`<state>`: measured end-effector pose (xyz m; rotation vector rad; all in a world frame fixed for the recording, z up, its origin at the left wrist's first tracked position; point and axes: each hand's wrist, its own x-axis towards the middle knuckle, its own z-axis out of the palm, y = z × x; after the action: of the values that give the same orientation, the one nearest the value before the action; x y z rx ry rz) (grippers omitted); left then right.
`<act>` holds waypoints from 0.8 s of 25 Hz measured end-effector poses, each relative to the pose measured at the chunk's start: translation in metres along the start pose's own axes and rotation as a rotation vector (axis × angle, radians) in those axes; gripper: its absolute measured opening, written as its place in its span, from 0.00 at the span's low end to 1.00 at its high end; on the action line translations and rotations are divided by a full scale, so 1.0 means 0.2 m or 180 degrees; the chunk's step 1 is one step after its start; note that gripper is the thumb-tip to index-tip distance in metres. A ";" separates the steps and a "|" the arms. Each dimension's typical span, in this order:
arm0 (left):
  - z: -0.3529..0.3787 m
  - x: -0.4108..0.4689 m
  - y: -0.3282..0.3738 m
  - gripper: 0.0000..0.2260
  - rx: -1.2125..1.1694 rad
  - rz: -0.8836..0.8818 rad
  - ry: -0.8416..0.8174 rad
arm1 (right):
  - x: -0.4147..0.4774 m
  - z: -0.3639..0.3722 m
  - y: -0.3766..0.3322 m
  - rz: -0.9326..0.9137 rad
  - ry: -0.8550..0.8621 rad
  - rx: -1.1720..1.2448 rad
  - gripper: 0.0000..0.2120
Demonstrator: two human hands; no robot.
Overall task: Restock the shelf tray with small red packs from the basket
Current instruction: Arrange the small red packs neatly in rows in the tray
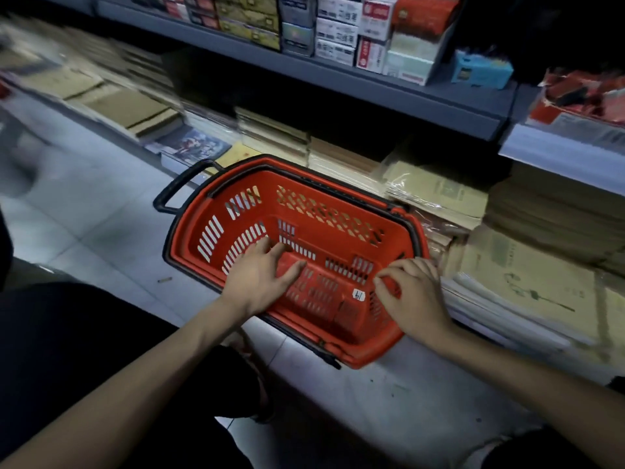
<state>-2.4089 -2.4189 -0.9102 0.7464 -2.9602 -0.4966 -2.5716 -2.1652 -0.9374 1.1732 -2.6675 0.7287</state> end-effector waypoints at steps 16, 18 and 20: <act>0.01 -0.07 0.04 0.28 0.0800 0.0514 -0.0176 | 0.52 0.25 -0.55 -0.0482 -0.0700 0.0998 0.14; -0.01 -0.06 0.05 0.31 0.0783 0.0422 -0.0080 | 0.50 0.20 -0.56 -0.0567 -0.0751 0.1025 0.14; -0.02 -0.05 0.05 0.32 0.0819 0.0381 0.0086 | 0.47 0.14 -0.55 -0.0526 -0.0815 0.1022 0.15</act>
<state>-2.4042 -2.4072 -0.9025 0.5819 -3.0540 -0.0981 -2.5548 -2.3054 -0.8914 1.6461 -2.6724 1.0724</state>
